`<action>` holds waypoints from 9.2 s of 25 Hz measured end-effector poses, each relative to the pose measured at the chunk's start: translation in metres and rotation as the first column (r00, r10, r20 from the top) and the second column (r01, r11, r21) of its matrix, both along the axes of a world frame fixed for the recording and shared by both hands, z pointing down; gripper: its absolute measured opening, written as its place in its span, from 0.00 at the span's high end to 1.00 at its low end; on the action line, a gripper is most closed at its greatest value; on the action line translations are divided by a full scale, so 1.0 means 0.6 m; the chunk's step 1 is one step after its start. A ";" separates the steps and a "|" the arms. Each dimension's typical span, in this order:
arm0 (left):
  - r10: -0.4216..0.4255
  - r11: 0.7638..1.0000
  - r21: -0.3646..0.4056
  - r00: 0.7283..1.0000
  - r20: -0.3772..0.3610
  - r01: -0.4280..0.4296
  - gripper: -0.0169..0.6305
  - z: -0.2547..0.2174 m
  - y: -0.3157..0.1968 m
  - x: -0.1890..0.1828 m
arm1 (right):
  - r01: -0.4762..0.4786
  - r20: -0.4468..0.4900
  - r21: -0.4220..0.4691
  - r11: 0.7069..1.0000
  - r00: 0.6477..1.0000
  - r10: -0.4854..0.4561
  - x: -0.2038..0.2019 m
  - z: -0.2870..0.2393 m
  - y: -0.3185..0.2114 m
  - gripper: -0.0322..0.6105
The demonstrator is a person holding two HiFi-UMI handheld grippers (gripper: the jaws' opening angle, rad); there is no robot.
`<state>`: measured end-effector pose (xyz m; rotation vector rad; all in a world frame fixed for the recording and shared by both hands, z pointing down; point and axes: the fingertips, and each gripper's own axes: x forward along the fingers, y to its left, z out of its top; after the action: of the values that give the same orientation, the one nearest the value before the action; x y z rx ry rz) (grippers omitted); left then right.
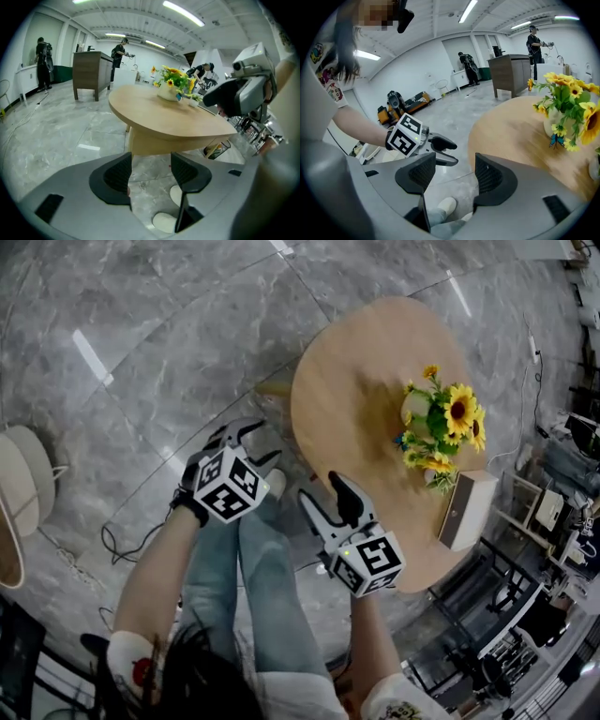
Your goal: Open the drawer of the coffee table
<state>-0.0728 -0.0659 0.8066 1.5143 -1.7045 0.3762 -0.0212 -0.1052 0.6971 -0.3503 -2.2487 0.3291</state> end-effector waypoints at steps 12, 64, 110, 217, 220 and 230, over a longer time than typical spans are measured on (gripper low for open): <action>0.251 0.967 0.028 0.966 0.059 -0.253 0.60 0.083 -0.083 -0.044 | -0.050 -0.029 -0.018 0.999 0.998 0.049 0.009 0.029 -0.011 0.59; 0.825 0.556 -0.113 0.530 0.194 -0.824 0.84 0.087 -0.009 -0.006 | -0.084 -0.080 -0.032 0.996 0.994 0.081 0.022 0.057 0.005 0.59; 0.824 0.562 -0.250 0.560 0.085 -0.788 0.83 0.093 0.157 0.083 | 0.352 -0.352 0.339 0.872 0.907 -0.230 0.181 0.224 0.135 0.84; -0.352 0.852 0.478 0.909 0.221 0.214 0.97 -0.867 0.386 0.105 | -0.279 0.601 0.066 0.958 0.777 0.185 0.172 -0.717 0.224 0.95; -0.354 0.854 0.474 0.907 0.227 0.215 0.97 -0.865 0.387 0.100 | -0.287 0.600 0.060 0.956 0.776 0.195 0.172 -0.712 0.225 0.95; -0.336 0.863 0.468 0.908 0.251 0.190 0.97 -0.864 0.387 0.100 | -0.296 0.588 0.068 0.953 0.783 0.202 0.172 -0.701 0.226 0.95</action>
<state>-0.0129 0.1660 0.2879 1.5486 -2.3546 0.0986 0.0820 0.0305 0.2768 -0.0589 -2.9161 0.1913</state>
